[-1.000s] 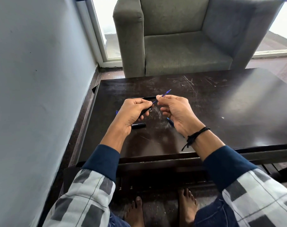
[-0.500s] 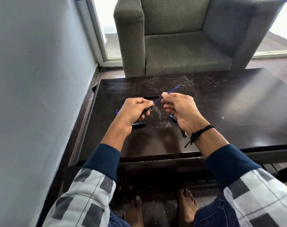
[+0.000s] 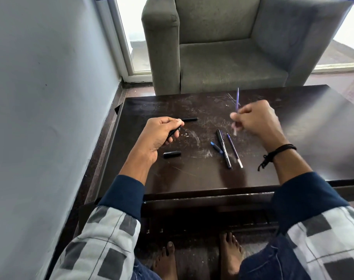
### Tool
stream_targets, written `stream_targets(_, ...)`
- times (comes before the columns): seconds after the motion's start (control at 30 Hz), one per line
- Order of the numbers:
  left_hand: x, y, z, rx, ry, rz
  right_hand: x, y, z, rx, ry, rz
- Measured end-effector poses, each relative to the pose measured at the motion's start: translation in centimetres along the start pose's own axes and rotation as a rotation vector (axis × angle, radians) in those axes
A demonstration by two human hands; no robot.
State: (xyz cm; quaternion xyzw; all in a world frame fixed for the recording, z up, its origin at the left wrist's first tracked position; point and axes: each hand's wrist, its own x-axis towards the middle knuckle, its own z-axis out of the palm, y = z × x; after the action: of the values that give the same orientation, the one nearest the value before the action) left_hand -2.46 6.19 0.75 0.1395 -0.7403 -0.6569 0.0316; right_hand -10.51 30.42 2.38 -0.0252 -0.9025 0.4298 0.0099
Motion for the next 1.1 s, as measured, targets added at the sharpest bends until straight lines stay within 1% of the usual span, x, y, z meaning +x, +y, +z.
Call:
stream_targets(0.03,0.1,0.0,-0.2,-0.008,0.006,0.005,0.2,0.7,-0.4,-0.146,0.011,0.033)
stream_targets(0.1,0.4,0.0,-0.5,-0.019,0.018,0.013,0.4,1.7,-0.8,-0.332,-0.009,0.117)
stream_targets(0.23,0.6,0.1,-0.9,-0.025,0.025,0.033,0.0,2.0,-0.5,-0.523,-0.097,0.206)
stream_targets(0.37,0.5,0.3,-1.8,-0.026,0.038,0.050,-0.6,1.5,0.1,-0.587,-0.180,0.229)
stream_targets(0.73,0.1,1.3,-4.4,-0.062,0.132,0.076,-1.1,1.0,0.4,-0.682,-0.200,0.181)
stream_targets(0.87,0.0,1.5,-5.0,-0.073,0.148,0.066,-0.6,1.3,1.1,-0.678,-0.116,0.106)
stream_targets(0.97,-0.1,1.7,-5.5,-0.076,0.167,0.057,-0.5,1.3,1.8,-0.627,-0.067,-0.009)
stream_targets(1.03,0.0,1.6,-6.0,-0.077,0.180,0.054,-1.0,0.7,2.6,-0.570,-0.084,-0.117)
stream_targets(1.1,0.0,1.6,-6.4,-0.084,0.196,0.046,-2.2,-0.5,3.8,-0.511,-0.142,-0.231)
